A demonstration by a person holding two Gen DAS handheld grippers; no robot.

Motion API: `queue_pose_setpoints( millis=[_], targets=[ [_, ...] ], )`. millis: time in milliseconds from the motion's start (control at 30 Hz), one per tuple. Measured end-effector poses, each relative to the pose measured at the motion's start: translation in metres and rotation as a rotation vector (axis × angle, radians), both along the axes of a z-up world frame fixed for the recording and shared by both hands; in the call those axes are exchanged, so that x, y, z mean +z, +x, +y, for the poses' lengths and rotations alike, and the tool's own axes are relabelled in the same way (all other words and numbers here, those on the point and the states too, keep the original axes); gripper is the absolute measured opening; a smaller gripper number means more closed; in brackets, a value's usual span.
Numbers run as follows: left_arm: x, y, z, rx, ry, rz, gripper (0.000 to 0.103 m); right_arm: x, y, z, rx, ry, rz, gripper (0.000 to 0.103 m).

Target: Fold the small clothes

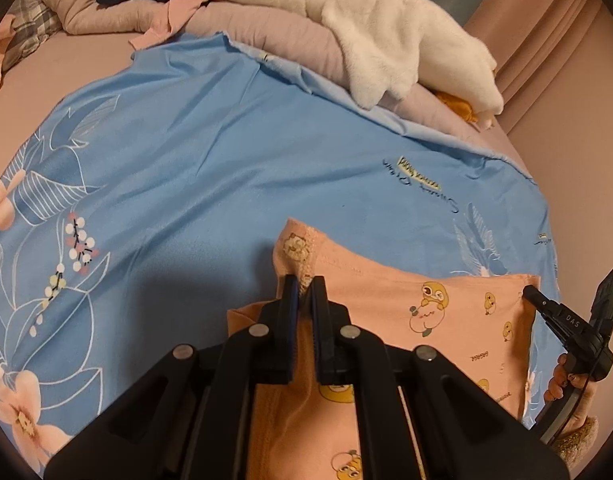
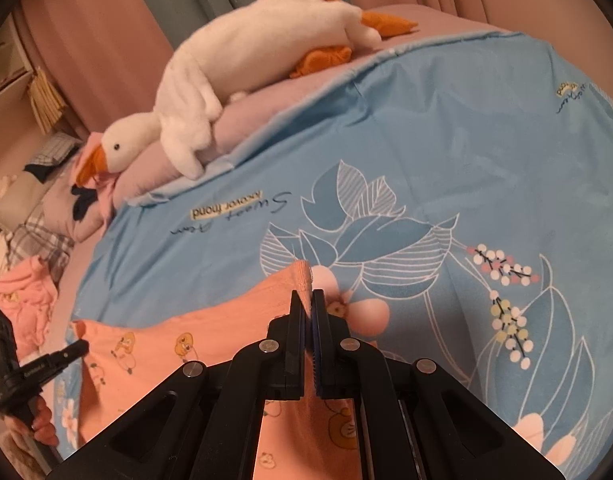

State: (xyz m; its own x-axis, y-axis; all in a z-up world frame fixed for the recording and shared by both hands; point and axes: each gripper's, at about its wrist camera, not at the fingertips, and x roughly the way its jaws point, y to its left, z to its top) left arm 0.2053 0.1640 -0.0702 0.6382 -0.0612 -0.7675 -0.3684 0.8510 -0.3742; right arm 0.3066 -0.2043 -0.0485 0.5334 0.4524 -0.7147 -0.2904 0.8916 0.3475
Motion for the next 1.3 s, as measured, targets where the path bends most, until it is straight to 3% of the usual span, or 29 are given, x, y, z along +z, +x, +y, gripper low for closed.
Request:
queue_pose_setpoints(
  millis=[700, 1200, 1233, 1300],
  targets=[
    [-0.035, 0.011, 0.005, 0.027, -0.005, 0.100, 0.007, -0.044, 0.019, 0.007, -0.007, -0.099, 0.106, 0.004],
    [-0.041, 0.012, 0.007, 0.036, -0.031, 0.115, 0.011, -0.048, 0.020, 0.011, -0.001, -0.133, 0.112, 0.004],
    [-0.040, 0.012, 0.007, 0.036, -0.041, 0.116, 0.013, -0.047, 0.020, 0.013, 0.000, -0.140, 0.106, 0.004],
    [-0.034, 0.008, 0.005, 0.036, -0.040, 0.114, 0.033, -0.044, 0.018, 0.015, -0.003, -0.166, 0.094, 0.010]
  ],
)
